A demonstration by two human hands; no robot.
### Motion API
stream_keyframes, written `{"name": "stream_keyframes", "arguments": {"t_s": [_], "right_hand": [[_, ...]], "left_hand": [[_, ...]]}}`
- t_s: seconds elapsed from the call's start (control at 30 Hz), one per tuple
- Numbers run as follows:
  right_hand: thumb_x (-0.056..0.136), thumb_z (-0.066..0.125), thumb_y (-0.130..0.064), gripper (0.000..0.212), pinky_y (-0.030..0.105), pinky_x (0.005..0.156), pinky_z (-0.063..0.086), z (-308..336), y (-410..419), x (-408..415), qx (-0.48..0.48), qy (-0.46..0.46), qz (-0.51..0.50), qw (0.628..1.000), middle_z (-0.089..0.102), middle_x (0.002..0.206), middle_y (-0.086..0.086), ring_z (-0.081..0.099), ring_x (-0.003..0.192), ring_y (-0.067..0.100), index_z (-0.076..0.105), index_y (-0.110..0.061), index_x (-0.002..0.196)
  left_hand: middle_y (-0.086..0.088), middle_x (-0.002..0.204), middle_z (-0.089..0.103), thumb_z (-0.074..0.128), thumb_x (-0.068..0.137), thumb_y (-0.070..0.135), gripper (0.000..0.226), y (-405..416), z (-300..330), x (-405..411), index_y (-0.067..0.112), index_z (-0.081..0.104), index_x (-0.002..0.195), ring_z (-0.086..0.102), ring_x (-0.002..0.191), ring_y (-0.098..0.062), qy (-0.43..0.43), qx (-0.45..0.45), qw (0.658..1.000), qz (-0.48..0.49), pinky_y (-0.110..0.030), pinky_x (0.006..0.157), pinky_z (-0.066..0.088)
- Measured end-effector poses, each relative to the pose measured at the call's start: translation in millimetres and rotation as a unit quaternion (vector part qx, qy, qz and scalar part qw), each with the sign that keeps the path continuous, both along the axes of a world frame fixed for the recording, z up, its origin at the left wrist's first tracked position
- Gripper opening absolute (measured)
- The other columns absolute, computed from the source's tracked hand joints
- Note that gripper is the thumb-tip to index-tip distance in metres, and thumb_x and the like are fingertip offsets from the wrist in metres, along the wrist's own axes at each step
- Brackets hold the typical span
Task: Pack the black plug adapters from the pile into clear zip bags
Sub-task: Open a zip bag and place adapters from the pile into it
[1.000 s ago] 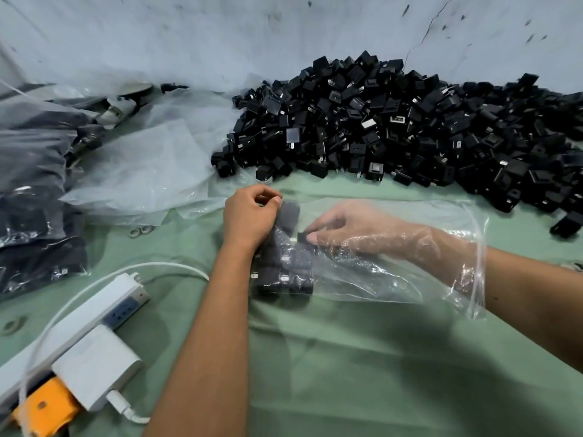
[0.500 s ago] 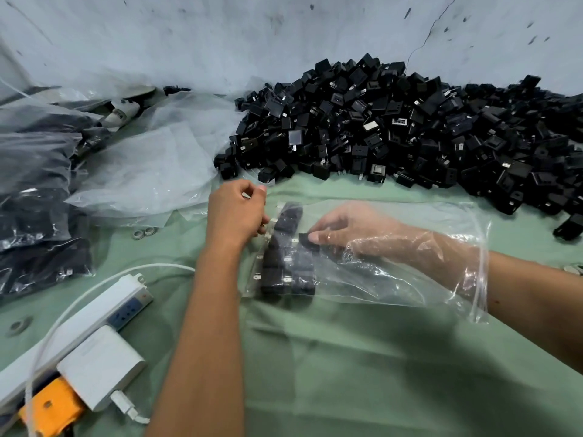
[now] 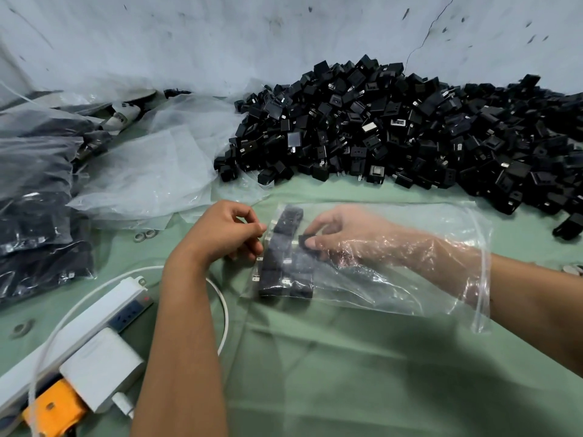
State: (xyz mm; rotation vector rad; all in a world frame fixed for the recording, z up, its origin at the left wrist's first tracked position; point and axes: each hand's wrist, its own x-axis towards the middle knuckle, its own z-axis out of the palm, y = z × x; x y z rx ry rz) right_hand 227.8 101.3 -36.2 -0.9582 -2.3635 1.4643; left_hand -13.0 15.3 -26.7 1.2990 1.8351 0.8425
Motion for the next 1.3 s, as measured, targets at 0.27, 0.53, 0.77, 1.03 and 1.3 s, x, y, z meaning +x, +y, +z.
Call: {"name": "stream_keyframes", "arguments": {"t_s": [0.27, 0.53, 0.77, 1.03, 1.3], "right_hand": [[0.095, 0.072, -0.019, 0.014, 0.027, 0.071, 0.057, -2, 8, -2, -0.009, -0.022, -0.038, 0.999, 0.076, 0.105, 0.017, 0.071, 0.085, 0.026, 0.074, -0.014, 0.108], [0.094, 0.071, -0.032, 0.012, 0.011, 0.063, 0.049, -1, 18, 0, 0.007, -0.091, 0.006, 0.996, 0.073, 0.079, -0.024, 0.067, 0.068, -0.011, 0.07, -0.037, 0.105], [0.097, 0.066, -0.035, 0.023, 0.023, 0.074, 0.054, -3, 23, -6, 0.051, -0.145, 0.003, 0.988, 0.074, 0.108, -0.01, 0.07, 0.09, -0.002, 0.07, -0.026, 0.117], [0.084, 0.064, -0.062, 0.045, 0.041, 0.099, 0.054, 2, 24, -9, 0.042, -0.166, 0.026, 0.985, 0.074, 0.113, -0.015, 0.073, 0.103, 0.015, 0.069, -0.034, 0.12], [0.101, 0.059, -0.01, 0.033, 0.013, 0.067, 0.053, -18, 26, -16, 0.04, -0.081, 0.005, 0.996, 0.07, 0.121, 0.021, 0.067, 0.112, 0.033, 0.063, 0.006, 0.13]], "left_hand": [[-0.013, 0.068, 0.074, 0.067, 0.095, 0.018, 0.025, 6, -6, 2, 0.018, 0.067, 0.07, 0.069, 0.054, -0.018, -0.032, 0.028, 0.999, 0.0, -0.016, 0.04, 0.034], [-0.012, 0.063, 0.073, 0.081, 0.087, 0.015, 0.017, 10, -8, 12, 0.007, 0.069, 0.078, 0.066, 0.05, -0.015, -0.037, 0.075, 0.996, 0.012, -0.016, 0.045, 0.045], [-0.005, 0.062, 0.072, 0.086, 0.083, 0.023, 0.021, 16, -16, 10, 0.01, 0.07, 0.078, 0.065, 0.052, -0.012, -0.003, 0.069, 0.997, 0.017, -0.021, 0.051, 0.048], [-0.005, 0.065, 0.071, 0.079, 0.088, 0.03, 0.02, 24, -22, 18, 0.016, 0.069, 0.078, 0.059, 0.045, -0.013, 0.037, 0.128, 0.987, 0.091, -0.023, 0.044, 0.045], [-0.001, 0.073, 0.072, 0.075, 0.09, 0.035, 0.02, 26, -19, 22, 0.021, 0.069, 0.077, 0.068, 0.068, -0.019, 0.094, 0.135, 0.98, 0.11, -0.034, 0.067, 0.055]]}}
